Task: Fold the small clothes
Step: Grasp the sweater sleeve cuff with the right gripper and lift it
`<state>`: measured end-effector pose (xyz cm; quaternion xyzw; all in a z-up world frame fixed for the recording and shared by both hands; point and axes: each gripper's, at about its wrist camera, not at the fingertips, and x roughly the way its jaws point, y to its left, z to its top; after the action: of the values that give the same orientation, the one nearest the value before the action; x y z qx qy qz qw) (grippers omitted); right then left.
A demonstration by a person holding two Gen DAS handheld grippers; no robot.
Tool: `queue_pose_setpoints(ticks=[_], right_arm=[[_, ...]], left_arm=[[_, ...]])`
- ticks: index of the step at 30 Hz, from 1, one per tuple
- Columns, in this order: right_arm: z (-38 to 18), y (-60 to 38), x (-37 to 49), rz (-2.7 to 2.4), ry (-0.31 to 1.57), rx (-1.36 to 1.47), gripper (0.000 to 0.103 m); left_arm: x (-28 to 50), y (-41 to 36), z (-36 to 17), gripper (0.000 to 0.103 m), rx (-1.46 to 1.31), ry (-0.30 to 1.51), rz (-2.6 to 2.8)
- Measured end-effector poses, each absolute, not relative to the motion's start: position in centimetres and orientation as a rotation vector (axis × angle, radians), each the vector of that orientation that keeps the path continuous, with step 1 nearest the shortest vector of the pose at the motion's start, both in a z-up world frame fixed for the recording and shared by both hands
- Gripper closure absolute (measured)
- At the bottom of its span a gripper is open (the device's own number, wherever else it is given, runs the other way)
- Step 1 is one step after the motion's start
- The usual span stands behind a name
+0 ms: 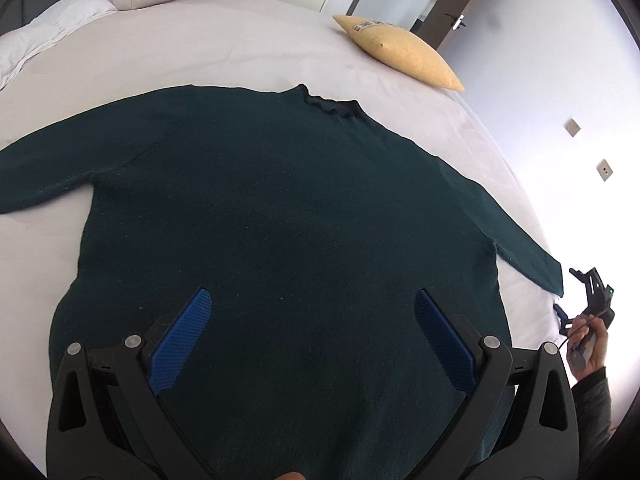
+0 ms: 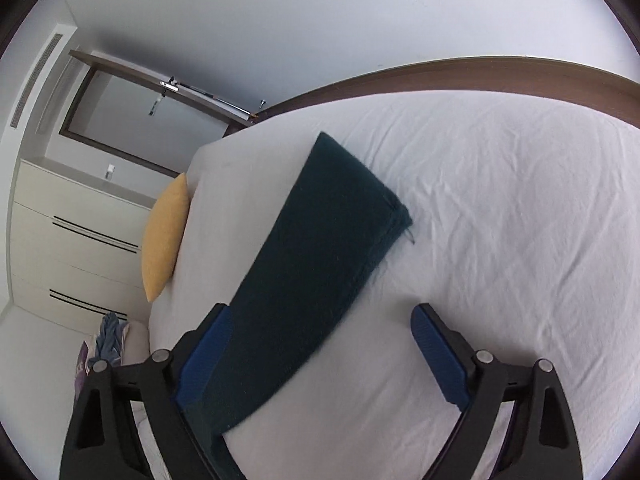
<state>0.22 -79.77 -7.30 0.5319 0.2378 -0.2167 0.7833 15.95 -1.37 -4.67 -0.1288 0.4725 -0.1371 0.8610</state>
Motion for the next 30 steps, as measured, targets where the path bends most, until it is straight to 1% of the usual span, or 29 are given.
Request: queue_pose_setpoints(ticks=[1, 2, 4, 6, 7, 10, 12, 13, 15, 16, 17, 19, 24, 28, 30], right_arm=[[-7.2, -80.2, 0.2, -0.467, 0.501, 1.160, 0.012], [-7.3, -80.7, 0.2, -0.473, 0.492, 1.174, 0.015], [-7.4, -81.3, 0.2, -0.470, 0.475, 1.192, 0.019], [-7.4, -81.3, -0.3, -0.469, 0.469, 1.183, 0.027], [-7.3, -81.3, -0.5, -0.467, 0.467, 1.181, 0.028], [-7.8, -80.6, -0.9, -0.458, 0.450, 1.179, 0.040], [-8.4, -81.3, -1.5, -0.458, 0.446, 1.187, 0.057], [-8.5, -81.4, -1.9, -0.461, 0.445, 1.196, 0.062], [-8.6, -81.7, -1.5, -0.473, 0.454, 1.199, 0.084], [-8.6, -81.8, -1.5, -0.482, 0.466, 1.188, 0.089], [-8.6, -81.8, 0.4, -0.500, 0.487, 1.162, 0.091], [-7.7, -81.2, 1.0, -0.515, 0.506, 1.109, 0.092], [-3.3, -76.3, 5.4, -0.469, 0.543, 0.894, 0.093], [-0.1, -68.0, 10.1, -0.323, 0.600, 0.683, 0.093], [0.7, -62.1, 12.6, -0.219, 0.633, 0.578, 0.093]], left_arm=[[16.5, -1.7, -5.0, 0.000, -0.277, 0.998, -0.299], [16.5, -1.9, -5.1, 0.000, -0.284, 1.002, -0.306], [17.3, -2.3, -5.8, 0.000, -0.310, 1.016, -0.323], [17.7, -2.4, -6.2, 0.000, -0.328, 1.031, -0.331], [18.1, -2.5, -6.5, 0.000, -0.337, 1.040, -0.336], [19.1, -2.9, -7.4, 0.000, -0.362, 1.059, -0.349], [19.8, -2.8, -7.9, 0.000, -0.389, 1.073, -0.357], [20.0, -2.8, -8.0, 0.000, -0.395, 1.075, -0.358], [20.8, -2.7, -8.4, 0.000, -0.409, 1.086, -0.368], [21.3, -2.5, -8.7, 0.000, -0.423, 1.098, -0.376], [21.8, -2.4, -9.0, 0.000, -0.441, 1.116, -0.387], [22.8, -2.1, -9.4, 0.000, -0.477, 1.137, -0.401], [26.0, -1.9, -8.9, 0.000, -0.486, 1.127, -0.407], [28.8, -2.4, -8.2, 0.000, -0.474, 1.125, -0.391], [30.3, -2.9, -7.9, 0.000, -0.472, 1.125, -0.399]])
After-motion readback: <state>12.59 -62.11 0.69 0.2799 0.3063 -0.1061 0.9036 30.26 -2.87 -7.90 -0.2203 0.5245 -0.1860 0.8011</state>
